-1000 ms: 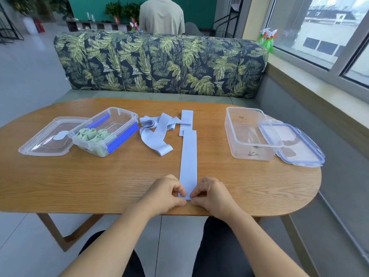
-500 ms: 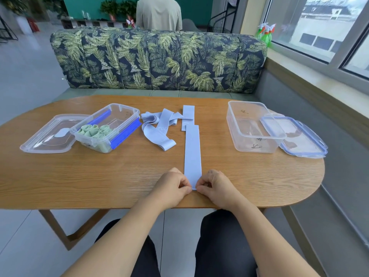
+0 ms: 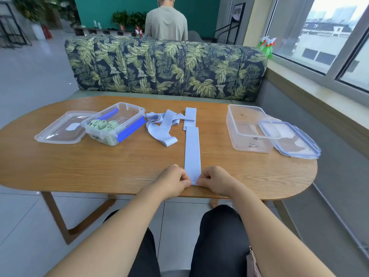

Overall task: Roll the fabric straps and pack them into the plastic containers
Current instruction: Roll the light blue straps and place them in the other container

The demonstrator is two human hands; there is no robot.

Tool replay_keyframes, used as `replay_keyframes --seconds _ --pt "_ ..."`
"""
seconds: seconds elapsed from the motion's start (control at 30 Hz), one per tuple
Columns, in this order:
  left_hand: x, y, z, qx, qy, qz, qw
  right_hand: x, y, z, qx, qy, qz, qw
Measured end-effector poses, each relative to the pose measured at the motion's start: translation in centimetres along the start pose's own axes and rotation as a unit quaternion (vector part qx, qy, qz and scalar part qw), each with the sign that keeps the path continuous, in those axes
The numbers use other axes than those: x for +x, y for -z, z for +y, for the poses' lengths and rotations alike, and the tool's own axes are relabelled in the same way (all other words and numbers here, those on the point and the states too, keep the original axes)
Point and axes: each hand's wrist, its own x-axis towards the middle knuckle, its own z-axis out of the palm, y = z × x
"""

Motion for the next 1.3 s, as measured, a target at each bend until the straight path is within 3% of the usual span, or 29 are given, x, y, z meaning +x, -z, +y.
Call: replay_keyframes --seconds 0.5,0.77,0.87,0.97,1.3 --pt "0.4 0.5 0.0 -0.013 0.06 0.005 0.998 0.2 0.6 -0.1 0.045 -0.053 0.002 0.998" --pt "-0.1 -0.7 -1.1 -0.108 -0.012 0.09 0.99 0.4 0.7 -0.5 0.061 -0.075 -0.011 0.995" --pt "-0.8 -1.6 -1.7 -0.001 -0.136 0.158 0.978 0.5 0.7 -0.5 0.062 -0.079 -0.016 0.995" --pt "-1.2 -2.7 -2.1 0.157 -0.26 0.211 0.929 0.5 0.8 -0.5 0.063 -0.079 -0.02 0.995" --pt "-0.9 -3.2 -1.3 0.202 -0.236 0.257 0.915 0.7 1.2 -0.5 0.07 -0.073 -0.04 0.994"
